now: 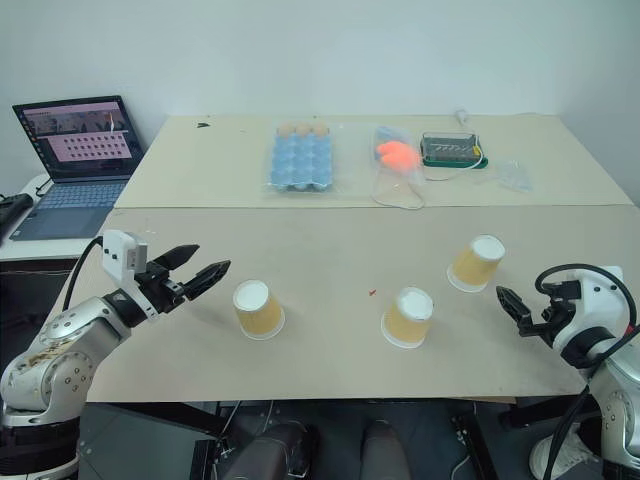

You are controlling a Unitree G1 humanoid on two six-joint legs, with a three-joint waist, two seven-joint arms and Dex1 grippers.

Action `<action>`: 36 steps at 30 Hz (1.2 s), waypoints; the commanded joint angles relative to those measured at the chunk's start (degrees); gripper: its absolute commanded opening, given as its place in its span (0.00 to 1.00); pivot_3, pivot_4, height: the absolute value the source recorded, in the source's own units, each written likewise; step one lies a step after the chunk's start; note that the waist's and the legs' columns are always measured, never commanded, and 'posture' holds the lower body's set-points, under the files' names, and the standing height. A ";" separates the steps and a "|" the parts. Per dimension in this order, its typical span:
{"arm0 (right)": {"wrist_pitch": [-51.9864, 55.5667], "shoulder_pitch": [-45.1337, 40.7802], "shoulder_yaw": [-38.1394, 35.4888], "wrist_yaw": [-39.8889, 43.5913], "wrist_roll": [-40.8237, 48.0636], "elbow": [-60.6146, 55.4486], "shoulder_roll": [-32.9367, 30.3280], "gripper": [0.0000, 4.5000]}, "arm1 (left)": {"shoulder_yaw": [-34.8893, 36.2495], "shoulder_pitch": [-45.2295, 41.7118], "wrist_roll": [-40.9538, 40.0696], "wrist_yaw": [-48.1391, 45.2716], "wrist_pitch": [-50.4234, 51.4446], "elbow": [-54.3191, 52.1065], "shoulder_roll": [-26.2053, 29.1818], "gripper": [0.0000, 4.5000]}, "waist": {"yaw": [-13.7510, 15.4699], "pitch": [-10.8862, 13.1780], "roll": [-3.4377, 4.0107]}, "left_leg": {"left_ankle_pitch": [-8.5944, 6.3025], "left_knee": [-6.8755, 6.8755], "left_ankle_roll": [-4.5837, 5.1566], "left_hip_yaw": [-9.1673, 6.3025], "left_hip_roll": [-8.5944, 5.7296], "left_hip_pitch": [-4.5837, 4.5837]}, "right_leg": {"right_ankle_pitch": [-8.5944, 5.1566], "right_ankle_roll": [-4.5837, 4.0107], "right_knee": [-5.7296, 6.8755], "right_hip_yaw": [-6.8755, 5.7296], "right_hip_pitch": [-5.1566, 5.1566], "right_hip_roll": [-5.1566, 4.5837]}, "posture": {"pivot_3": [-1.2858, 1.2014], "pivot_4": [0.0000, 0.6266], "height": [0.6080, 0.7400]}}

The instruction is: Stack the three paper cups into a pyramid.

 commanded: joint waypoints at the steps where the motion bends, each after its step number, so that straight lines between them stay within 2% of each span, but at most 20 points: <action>1: -1.23 -0.68 0.41 -0.46 0.02 -2.50 0.11 1.00 | 0.09 -0.98 0.40 -3.84 -1.92 -0.55 3.32 0.99 | -0.01 0.00 -0.01 | 0.00 0.00 0.00 0.00 0.00 0.00 | 0.00 0.00 0.00 0.00 0.00 0.00 | 0.52 0.24 0.80; 4: -1.42 -1.64 1.95 0.29 0.04 -1.46 -0.04 1.00 | -1.63 -2.85 0.14 -11.74 -2.84 -1.66 9.45 0.99 | -0.13 0.03 0.00 | 0.00 -0.01 0.00 0.00 0.03 -0.01 | -0.01 -0.02 0.01 -0.01 -0.04 0.03 | 0.52 0.24 0.80; 11: -3.75 -4.87 5.40 8.25 -0.79 4.20 -6.03 1.00 | -8.34 -10.68 -4.21 -24.33 -0.01 -6.52 16.34 0.99 | 0.04 0.10 0.11 | -0.01 -0.04 0.00 0.00 -0.02 -0.10 | -0.03 -0.04 -0.12 -0.05 -0.06 -0.02 | 0.52 0.24 0.80; 19: -7.99 -1.02 1.50 21.96 0.42 10.12 -14.34 1.00 | -9.78 -11.24 -7.45 -26.66 2.52 -8.79 16.85 0.99 | 0.04 0.11 0.14 | -0.01 -0.23 0.02 -0.03 0.06 -0.25 | 0.02 -0.10 -0.31 -0.12 -0.22 0.03 | 0.52 0.24 0.80; 24: -7.92 7.43 -3.66 37.70 6.57 4.75 -18.77 1.00 | -10.91 -11.61 -6.20 -27.34 1.28 -7.45 16.80 0.99 | 0.20 0.18 0.25 | -0.01 -0.24 0.02 -0.04 0.05 -0.25 | 0.07 0.00 -0.53 -0.15 -0.09 0.01 | 0.52 0.24 0.80; 30: -8.16 5.27 2.89 34.38 3.74 -1.41 -18.00 1.00 | -11.92 -11.33 -5.67 -27.64 0.89 -7.76 16.74 0.99 | -1.06 0.19 0.23 | -0.02 -0.25 0.01 0.02 0.26 -0.22 | 0.12 -0.03 -0.57 -0.13 -0.04 -0.07 | 0.52 0.24 0.80; 36: -8.87 4.95 8.11 30.91 1.48 -4.92 -15.19 1.00 | -12.08 -11.16 -4.68 -27.05 0.73 -7.67 16.68 0.99 | -0.29 0.21 0.25 | -0.02 -0.29 0.01 0.04 0.30 -0.32 | 0.11 -0.08 -0.61 -0.23 -0.19 -0.04 | 0.52 0.24 0.80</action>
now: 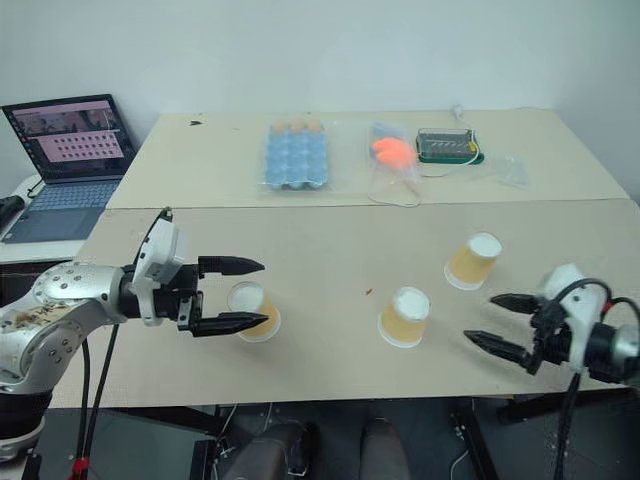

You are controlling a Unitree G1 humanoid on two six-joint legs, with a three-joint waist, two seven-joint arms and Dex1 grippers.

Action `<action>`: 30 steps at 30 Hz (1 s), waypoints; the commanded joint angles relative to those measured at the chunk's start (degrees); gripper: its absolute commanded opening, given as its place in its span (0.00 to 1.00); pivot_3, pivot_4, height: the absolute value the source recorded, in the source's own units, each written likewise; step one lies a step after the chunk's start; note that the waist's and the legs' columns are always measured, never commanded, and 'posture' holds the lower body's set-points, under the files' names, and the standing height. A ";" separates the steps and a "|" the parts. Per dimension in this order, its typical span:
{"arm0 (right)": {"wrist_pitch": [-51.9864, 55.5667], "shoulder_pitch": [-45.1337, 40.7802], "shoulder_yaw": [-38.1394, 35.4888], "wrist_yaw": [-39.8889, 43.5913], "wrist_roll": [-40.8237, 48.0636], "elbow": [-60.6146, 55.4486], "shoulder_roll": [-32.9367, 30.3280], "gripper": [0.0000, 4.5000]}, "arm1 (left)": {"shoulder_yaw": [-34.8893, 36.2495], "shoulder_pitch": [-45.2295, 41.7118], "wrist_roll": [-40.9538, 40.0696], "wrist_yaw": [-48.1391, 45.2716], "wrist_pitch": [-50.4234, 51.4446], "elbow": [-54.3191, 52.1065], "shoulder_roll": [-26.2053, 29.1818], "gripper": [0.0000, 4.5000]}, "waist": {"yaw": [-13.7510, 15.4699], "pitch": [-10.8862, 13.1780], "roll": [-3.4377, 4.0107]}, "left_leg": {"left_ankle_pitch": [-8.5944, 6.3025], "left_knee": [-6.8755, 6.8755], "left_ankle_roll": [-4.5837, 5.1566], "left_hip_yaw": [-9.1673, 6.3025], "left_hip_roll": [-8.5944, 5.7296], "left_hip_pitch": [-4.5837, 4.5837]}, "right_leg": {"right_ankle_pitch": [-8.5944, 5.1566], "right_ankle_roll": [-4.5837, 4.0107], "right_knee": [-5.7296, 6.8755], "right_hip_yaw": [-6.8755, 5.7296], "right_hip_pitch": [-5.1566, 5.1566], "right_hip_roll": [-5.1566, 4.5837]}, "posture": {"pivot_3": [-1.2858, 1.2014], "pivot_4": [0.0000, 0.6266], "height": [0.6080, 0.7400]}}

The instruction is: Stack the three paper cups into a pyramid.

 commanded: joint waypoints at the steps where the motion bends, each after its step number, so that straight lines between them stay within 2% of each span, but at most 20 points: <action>1: -1.16 -0.88 1.36 -1.66 -0.09 -3.16 1.20 1.00 | 0.61 -0.44 0.99 0.78 -1.32 -0.74 0.14 0.99 | 0.28 0.00 -0.01 | 0.00 -0.01 0.00 0.00 -0.01 0.00 | 0.01 -0.01 -0.01 0.00 0.01 0.08 | 0.52 0.24 0.80; 13: 0.99 -5.38 5.65 -3.06 3.25 -10.00 2.71 1.00 | 0.98 -0.28 -0.51 1.27 0.20 -1.36 0.49 0.99 | 0.58 0.01 -0.01 | 0.00 0.00 -0.01 0.00 0.05 0.02 | 0.04 -0.02 -0.03 -0.01 0.03 0.16 | 0.52 0.24 0.80; 15: 1.47 -6.52 6.90 -3.29 3.47 -10.51 2.91 1.00 | -0.01 -0.19 1.15 0.11 -1.08 -0.31 1.10 0.99 | 0.57 0.01 -0.02 | 0.00 0.00 -0.01 0.01 0.03 0.02 | 0.05 -0.03 -0.04 0.00 0.03 0.15 | 0.52 0.24 0.80; 30: 3.09 -12.35 13.97 -6.88 3.57 -8.78 6.42 1.00 | -0.83 -2.15 3.03 -0.78 -2.17 1.50 0.31 0.99 | 0.49 0.01 -0.04 | 0.01 0.00 -0.01 0.04 0.06 0.03 | 0.15 -0.16 -0.03 0.01 0.01 0.19 | 0.52 0.24 0.80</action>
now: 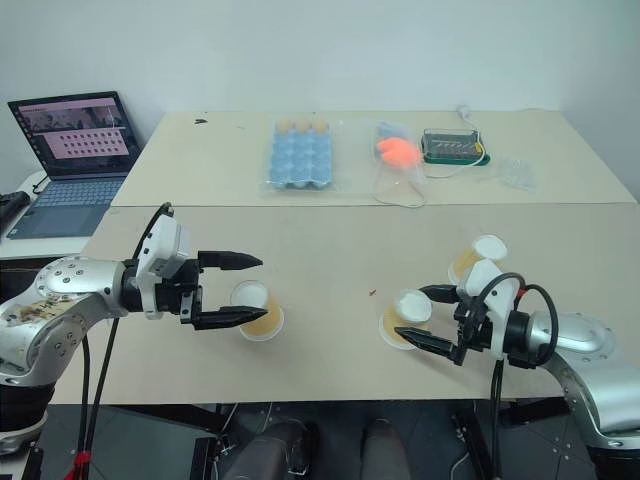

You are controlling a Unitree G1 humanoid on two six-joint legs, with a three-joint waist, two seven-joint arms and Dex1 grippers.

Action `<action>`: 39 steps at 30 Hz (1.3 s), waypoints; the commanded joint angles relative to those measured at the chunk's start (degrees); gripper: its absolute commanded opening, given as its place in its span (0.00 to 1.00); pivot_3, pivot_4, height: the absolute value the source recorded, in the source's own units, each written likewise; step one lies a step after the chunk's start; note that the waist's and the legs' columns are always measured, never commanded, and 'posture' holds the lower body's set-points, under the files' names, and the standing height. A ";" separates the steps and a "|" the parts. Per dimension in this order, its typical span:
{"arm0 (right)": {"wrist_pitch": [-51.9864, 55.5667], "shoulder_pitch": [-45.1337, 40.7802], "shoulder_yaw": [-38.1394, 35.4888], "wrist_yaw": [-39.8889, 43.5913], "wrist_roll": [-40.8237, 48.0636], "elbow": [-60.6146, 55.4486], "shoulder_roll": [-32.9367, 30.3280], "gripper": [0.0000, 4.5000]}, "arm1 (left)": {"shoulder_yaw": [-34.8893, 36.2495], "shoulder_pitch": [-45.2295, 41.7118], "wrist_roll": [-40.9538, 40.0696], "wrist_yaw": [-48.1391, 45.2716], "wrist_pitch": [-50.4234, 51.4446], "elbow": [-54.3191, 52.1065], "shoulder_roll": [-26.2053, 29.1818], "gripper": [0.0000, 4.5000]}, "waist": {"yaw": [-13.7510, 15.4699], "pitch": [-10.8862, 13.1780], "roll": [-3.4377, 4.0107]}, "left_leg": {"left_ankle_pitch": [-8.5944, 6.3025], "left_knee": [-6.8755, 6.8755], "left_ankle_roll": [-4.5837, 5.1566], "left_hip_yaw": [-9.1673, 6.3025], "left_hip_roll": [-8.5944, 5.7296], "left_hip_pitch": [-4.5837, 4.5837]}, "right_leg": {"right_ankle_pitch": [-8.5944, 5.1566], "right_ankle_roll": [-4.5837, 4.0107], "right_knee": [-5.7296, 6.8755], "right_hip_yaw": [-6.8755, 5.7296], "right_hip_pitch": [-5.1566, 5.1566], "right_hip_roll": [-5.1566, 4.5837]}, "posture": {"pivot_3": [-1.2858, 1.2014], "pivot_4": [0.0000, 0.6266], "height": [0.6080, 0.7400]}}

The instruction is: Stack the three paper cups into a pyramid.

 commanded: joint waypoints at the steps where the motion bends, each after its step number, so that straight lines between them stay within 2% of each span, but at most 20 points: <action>1: 0.38 -1.79 -0.14 -1.02 0.75 -0.57 0.72 1.00 | 0.63 -0.25 0.26 -0.08 -1.02 -0.91 0.26 0.99 | 0.04 0.00 0.00 | 0.00 0.00 0.00 0.00 0.00 0.00 | 0.00 0.00 0.00 0.00 0.00 0.00 | 0.52 0.24 0.80; 5: 0.62 -1.87 0.53 -0.79 1.05 -0.71 0.85 1.00 | 0.72 -0.03 0.35 0.28 -1.06 -1.05 0.14 0.99 | 0.06 0.00 0.00 | 0.01 0.00 -0.01 0.00 0.01 0.00 | -0.01 0.01 0.01 -0.01 0.00 0.02 | 0.52 0.24 0.80; 6: 0.60 -1.89 0.58 -0.65 1.17 -0.71 0.93 0.89 | 0.72 0.08 0.32 0.37 -1.05 -1.18 0.08 1.00 | 0.07 0.00 0.00 | 0.01 0.00 -0.01 -0.01 0.00 0.00 | -0.01 0.01 0.01 -0.01 0.00 0.02 | 0.52 0.24 0.80; 11: 0.75 -2.13 0.75 -0.77 0.45 -0.29 0.67 0.57 | 0.82 0.39 0.28 0.71 -1.08 -1.49 0.05 1.00 | 0.05 0.00 0.00 | 0.01 0.00 -0.01 0.00 0.00 0.00 | 0.00 0.01 0.01 0.00 0.00 0.02 | 0.52 0.24 0.80; 16: 0.33 -4.19 0.98 -0.36 0.67 0.26 0.86 0.56 | 0.75 0.43 0.29 0.89 -1.06 -1.51 0.12 1.00 | -0.02 0.00 0.00 | 0.01 0.00 -0.01 0.00 0.01 0.02 | 0.00 0.01 0.01 0.00 0.00 0.03 | 0.52 0.24 0.80; 20: 0.14 -12.87 2.18 1.33 1.85 2.74 1.03 0.56 | 0.60 0.13 0.35 0.93 -0.97 -1.26 0.10 1.00 | -0.21 0.00 0.00 | 0.02 0.00 -0.03 0.02 0.01 0.02 | 0.01 0.01 0.02 0.02 -0.01 0.03 | 0.52 0.24 0.80; 24: -1.21 -28.59 8.24 5.96 -0.26 10.96 3.29 0.56 | -0.09 -0.59 0.47 0.68 -0.89 -0.80 -0.12 1.00 | -0.72 0.02 -0.01 | 0.04 0.02 -0.06 0.06 0.05 0.06 | 0.07 -0.01 0.02 0.01 0.02 0.05 | 0.52 0.24 0.80; 29: -6.54 -40.66 18.16 13.51 -6.90 23.61 7.54 0.56 | -0.82 -1.18 0.63 0.60 -0.81 -0.85 -0.50 1.00 | -0.60 0.06 -0.10 | 0.04 0.00 -0.05 0.03 0.10 0.03 | 0.32 -0.47 0.00 -0.08 -0.05 0.12 | 0.52 0.24 0.80; 34: -13.41 -46.02 25.68 20.99 -12.92 35.88 12.25 0.56 | -0.10 -0.74 0.04 1.64 0.16 -2.30 -0.43 1.00 | -0.71 0.07 -0.12 | 0.05 0.01 -0.05 0.04 0.05 0.01 | 0.34 -0.48 0.02 -0.07 -0.10 0.13 | 0.52 0.24 0.80; 39: -17.57 -50.26 27.84 23.73 -16.20 43.83 16.88 0.56 | 1.13 1.87 -0.75 3.12 0.93 -4.45 -0.19 1.00 | -1.24 0.08 -0.10 | 0.08 0.01 -0.10 0.02 0.05 0.01 | 0.38 -0.52 0.08 -0.03 -0.14 0.17 | 0.52 0.24 0.80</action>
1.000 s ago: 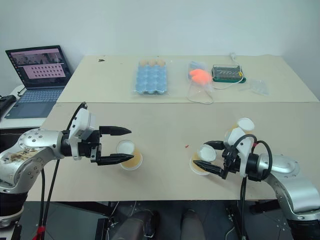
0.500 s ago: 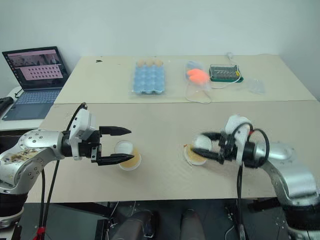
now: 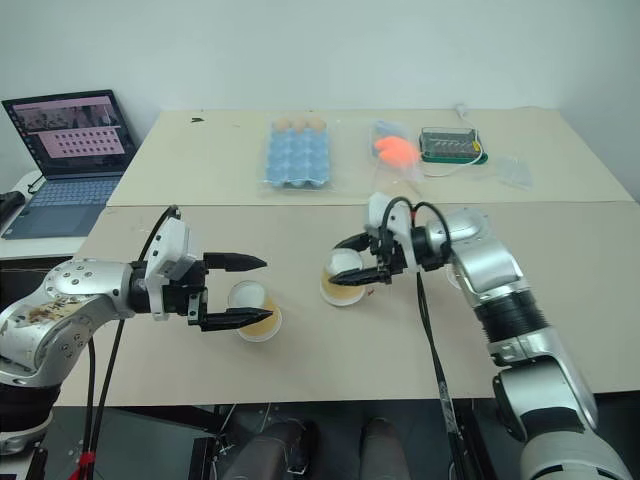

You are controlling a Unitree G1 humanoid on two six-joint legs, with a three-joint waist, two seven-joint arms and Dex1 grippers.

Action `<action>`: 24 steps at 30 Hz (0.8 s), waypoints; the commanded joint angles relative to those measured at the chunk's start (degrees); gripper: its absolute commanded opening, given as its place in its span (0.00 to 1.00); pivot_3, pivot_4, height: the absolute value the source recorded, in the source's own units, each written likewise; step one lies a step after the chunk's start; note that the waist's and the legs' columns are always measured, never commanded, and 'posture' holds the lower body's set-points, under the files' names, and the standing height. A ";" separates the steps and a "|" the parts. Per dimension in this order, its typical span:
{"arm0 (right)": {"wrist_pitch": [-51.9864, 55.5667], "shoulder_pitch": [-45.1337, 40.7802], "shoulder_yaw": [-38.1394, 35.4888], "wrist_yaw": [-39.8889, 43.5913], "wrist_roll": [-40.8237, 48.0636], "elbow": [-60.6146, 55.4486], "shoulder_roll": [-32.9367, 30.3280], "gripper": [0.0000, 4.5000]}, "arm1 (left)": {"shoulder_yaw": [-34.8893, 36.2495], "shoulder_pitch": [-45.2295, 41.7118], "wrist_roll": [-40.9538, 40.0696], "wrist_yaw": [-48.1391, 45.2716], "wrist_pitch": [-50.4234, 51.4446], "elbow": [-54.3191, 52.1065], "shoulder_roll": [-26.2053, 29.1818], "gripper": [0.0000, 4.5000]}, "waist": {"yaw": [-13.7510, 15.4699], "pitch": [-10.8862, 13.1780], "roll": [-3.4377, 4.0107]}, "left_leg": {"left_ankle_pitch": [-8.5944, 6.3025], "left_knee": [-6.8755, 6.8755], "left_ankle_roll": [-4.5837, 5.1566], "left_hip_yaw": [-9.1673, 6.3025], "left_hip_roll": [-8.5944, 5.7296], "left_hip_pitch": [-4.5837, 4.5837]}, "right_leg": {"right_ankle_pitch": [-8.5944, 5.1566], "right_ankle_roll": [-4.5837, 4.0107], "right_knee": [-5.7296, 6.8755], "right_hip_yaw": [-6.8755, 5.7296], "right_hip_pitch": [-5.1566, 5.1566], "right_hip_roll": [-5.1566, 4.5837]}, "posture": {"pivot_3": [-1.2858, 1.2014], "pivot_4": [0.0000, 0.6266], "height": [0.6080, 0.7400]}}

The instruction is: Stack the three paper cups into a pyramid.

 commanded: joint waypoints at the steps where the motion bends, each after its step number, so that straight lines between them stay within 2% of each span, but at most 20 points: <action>1: -3.58 -5.10 -0.59 1.85 -1.36 4.16 2.50 0.56 | 2.15 1.25 -1.20 1.16 0.45 -3.34 0.47 1.00 | -0.37 0.01 0.01 | 0.01 0.00 -0.02 0.00 0.00 0.00 | 0.01 -0.02 0.03 0.02 -0.02 0.01 | 0.52 0.24 0.80; 6: -7.29 -9.50 -0.43 0.87 -4.48 12.97 6.84 0.56 | 2.37 2.30 -1.67 2.60 0.81 -4.65 0.20 1.00 | -0.54 0.01 0.01 | -0.01 -0.01 -0.22 0.00 0.21 0.15 | 0.11 -0.17 0.03 0.04 0.03 0.28 | 0.52 0.24 0.80; 11: -8.61 -11.37 -1.08 0.99 -5.81 17.03 8.55 0.56 | 2.39 2.67 -1.71 3.28 0.76 -4.97 0.14 1.00 | -0.52 0.01 0.02 | -0.06 -0.05 -0.34 -0.01 0.34 0.21 | 0.19 -0.31 0.03 0.06 -0.06 0.48 | 0.52 0.24 0.80; 13: -8.76 -11.60 -1.10 0.85 -6.22 17.97 9.03 0.77 | 2.39 2.84 -1.65 3.39 0.60 -5.04 0.18 1.00 | -0.57 0.01 0.02 | -0.06 -0.05 -0.40 0.00 0.39 0.21 | 0.23 -0.38 0.03 0.10 -0.08 0.57 | 0.52 0.24 0.80; 17: -8.19 -11.29 -1.49 0.55 -6.49 18.06 9.35 0.98 | 1.98 2.49 -1.42 3.42 0.20 -4.70 0.04 1.00 | -0.62 0.01 0.02 | -0.04 -0.10 -0.54 0.00 0.52 0.26 | 0.28 -0.48 0.03 0.13 -0.04 0.74 | 0.52 0.24 0.80; 24: -6.43 -9.80 -4.31 -1.16 -6.34 14.01 5.97 0.98 | 0.81 1.25 -0.37 2.69 -0.96 -3.19 -0.51 1.00 | -0.48 0.02 0.03 | -0.01 -0.20 -0.59 0.00 0.54 0.29 | 0.30 -0.51 0.03 0.14 -0.05 0.76 | 0.52 0.24 0.80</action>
